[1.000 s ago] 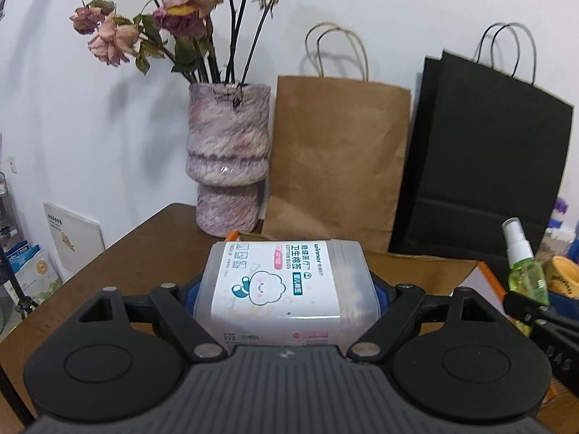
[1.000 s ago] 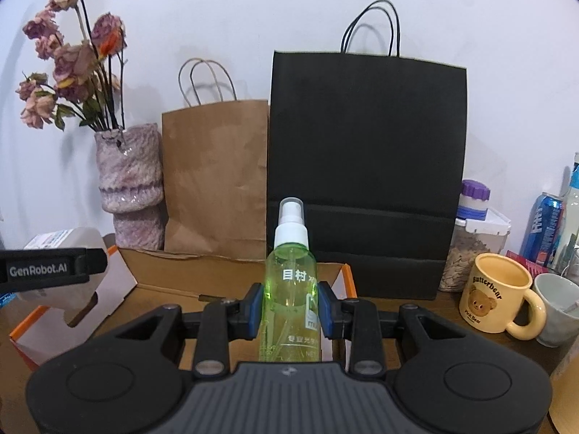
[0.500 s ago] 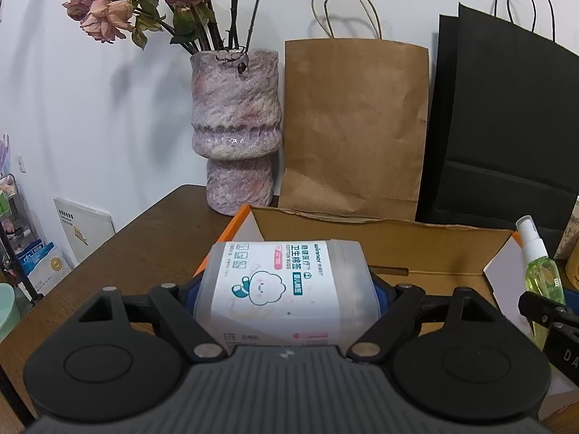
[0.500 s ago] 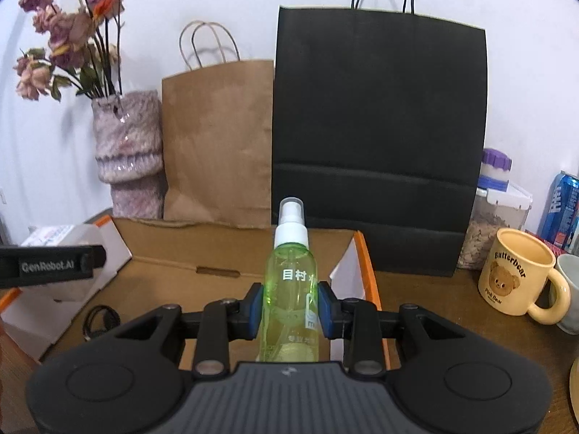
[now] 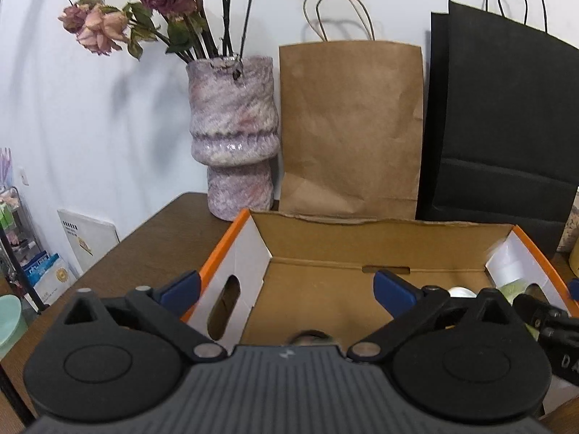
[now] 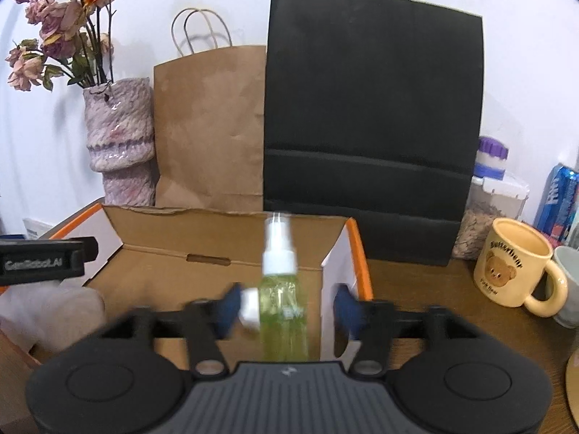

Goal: Organize rigid objects
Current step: 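Open both grippers to drop the wipes container and spray bottle in the box, then withdraw both grippers from the box toward the remaining items, then grasp the blue cap with the left gripper while the right gripper approaches the white spray bottle, then close the right gripper on the white nasal-spray bottle while holding the blue cap left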

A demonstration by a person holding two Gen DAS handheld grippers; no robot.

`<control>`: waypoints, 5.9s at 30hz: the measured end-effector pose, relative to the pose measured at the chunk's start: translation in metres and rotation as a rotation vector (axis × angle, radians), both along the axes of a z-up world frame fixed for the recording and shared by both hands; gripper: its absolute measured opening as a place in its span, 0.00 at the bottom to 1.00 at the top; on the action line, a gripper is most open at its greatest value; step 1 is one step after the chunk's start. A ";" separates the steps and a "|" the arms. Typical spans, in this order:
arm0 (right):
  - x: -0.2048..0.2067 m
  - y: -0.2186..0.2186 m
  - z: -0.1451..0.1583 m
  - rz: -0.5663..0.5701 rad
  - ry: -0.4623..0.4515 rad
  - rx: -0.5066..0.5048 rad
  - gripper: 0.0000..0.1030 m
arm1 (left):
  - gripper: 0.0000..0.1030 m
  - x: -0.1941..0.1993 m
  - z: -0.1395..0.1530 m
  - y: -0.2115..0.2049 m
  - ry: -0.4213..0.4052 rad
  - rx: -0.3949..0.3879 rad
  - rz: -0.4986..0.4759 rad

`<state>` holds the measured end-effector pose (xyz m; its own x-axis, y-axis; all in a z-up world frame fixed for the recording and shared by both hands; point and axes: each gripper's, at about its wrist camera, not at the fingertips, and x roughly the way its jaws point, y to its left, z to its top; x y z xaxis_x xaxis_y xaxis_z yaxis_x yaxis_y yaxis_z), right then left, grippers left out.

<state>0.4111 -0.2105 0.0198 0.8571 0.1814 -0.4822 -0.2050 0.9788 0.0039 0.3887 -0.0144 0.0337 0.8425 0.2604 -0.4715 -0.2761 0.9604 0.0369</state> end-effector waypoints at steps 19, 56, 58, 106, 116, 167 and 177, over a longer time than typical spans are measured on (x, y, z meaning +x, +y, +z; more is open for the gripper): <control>-0.005 -0.004 0.009 -0.030 -0.015 0.009 1.00 | 1.00 -0.004 0.004 0.003 0.000 -0.025 0.011; -0.136 -0.034 0.045 -0.024 -0.149 -0.002 1.00 | 1.00 -0.132 0.036 0.013 -0.134 -0.034 -0.075; -0.145 -0.034 0.044 -0.022 -0.153 -0.006 1.00 | 1.00 -0.142 0.038 0.014 -0.137 -0.039 -0.080; -0.288 -0.027 -0.035 0.077 0.088 -0.120 1.00 | 1.00 -0.296 -0.019 0.110 0.092 -0.002 -0.045; -0.281 -0.014 -0.042 0.071 0.106 -0.127 1.00 | 1.00 -0.295 -0.038 0.131 0.170 -0.007 -0.045; -0.279 -0.012 -0.046 -0.032 0.054 -0.089 1.00 | 0.54 -0.261 -0.048 0.100 0.074 0.007 -0.074; -0.286 0.028 -0.038 0.025 0.027 -0.068 1.00 | 0.54 -0.275 -0.045 0.109 0.076 0.030 -0.110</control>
<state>0.1252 -0.1830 -0.0181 0.8390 0.1686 -0.5173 -0.2303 0.9715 -0.0569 0.1136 0.0945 -0.0110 0.8290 0.1830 -0.5284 -0.1645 0.9829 0.0824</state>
